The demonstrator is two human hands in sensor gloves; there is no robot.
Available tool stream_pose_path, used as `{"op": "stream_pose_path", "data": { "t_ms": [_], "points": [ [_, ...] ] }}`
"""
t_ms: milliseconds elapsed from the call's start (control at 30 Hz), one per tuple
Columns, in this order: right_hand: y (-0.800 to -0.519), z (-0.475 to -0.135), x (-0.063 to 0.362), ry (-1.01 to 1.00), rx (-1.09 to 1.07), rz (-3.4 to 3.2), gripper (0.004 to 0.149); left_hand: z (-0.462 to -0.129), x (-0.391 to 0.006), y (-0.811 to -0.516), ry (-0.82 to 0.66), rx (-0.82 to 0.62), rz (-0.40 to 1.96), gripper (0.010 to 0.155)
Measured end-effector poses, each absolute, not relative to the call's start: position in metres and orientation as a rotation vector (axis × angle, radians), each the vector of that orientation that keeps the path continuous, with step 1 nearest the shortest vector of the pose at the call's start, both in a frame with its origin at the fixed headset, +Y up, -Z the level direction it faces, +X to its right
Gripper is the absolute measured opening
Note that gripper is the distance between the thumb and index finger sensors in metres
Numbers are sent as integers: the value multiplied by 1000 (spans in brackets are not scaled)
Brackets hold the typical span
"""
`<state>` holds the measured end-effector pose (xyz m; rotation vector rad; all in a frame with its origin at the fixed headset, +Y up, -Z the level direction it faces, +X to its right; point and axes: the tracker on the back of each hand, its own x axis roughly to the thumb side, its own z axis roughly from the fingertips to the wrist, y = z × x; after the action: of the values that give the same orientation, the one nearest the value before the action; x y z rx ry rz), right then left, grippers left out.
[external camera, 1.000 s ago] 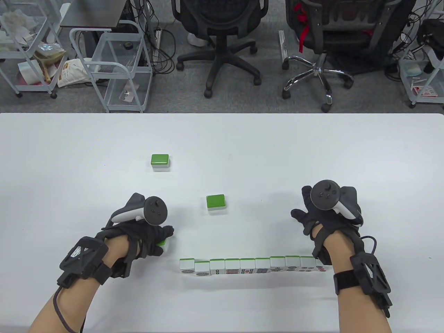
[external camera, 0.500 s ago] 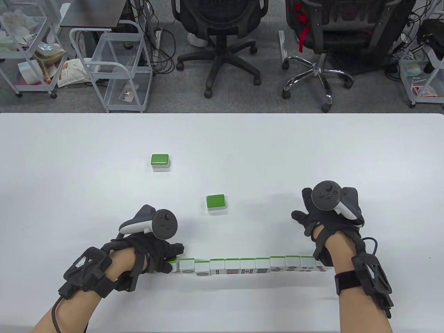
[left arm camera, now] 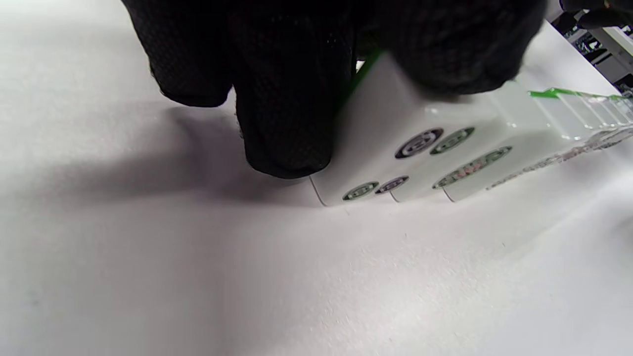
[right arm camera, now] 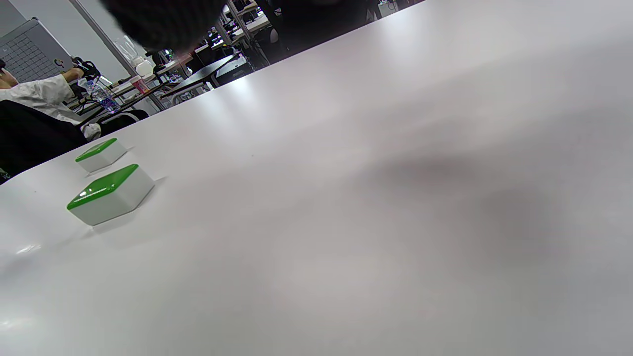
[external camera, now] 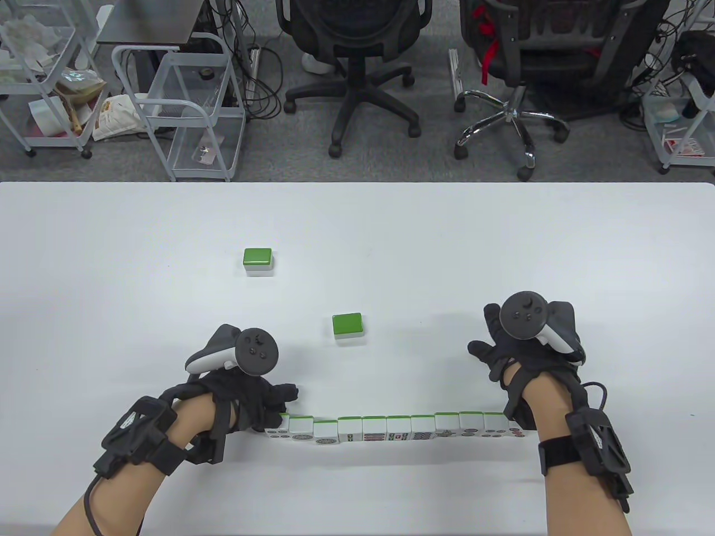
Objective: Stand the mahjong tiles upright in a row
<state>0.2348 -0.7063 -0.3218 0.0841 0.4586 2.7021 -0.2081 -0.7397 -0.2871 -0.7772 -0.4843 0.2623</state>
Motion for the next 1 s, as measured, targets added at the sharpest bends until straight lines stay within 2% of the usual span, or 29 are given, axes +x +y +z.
{"op": "stream_pose_path", "data": {
  "t_ms": [67,233,300,367,533,633,867,1000],
  "points": [
    [-706,-322,235,455,85,2699,82,-294,-212,-729,-444,-680,224,72],
    [-706,-321,236,455,80,2697,82,-333,-225,-694,-299,-311,-73,73],
    [-706,-321,235,457,81,2696,82,-353,-230,-688,-239,-270,-103,75],
    [-704,-321,233,451,94,2706,82,-379,-232,-689,-178,-277,-162,75],
    [-703,-322,231,446,113,2710,82,-423,-228,-708,-194,-325,-294,75],
    [-703,-322,231,447,119,2714,82,-441,-225,-722,-176,-288,-272,74],
    [-702,-323,232,439,132,2707,82,-471,-222,-748,-140,-302,-287,73],
    [-700,-323,233,432,147,2698,79,-483,-219,-758,-139,-379,-306,70]
  ]
}}
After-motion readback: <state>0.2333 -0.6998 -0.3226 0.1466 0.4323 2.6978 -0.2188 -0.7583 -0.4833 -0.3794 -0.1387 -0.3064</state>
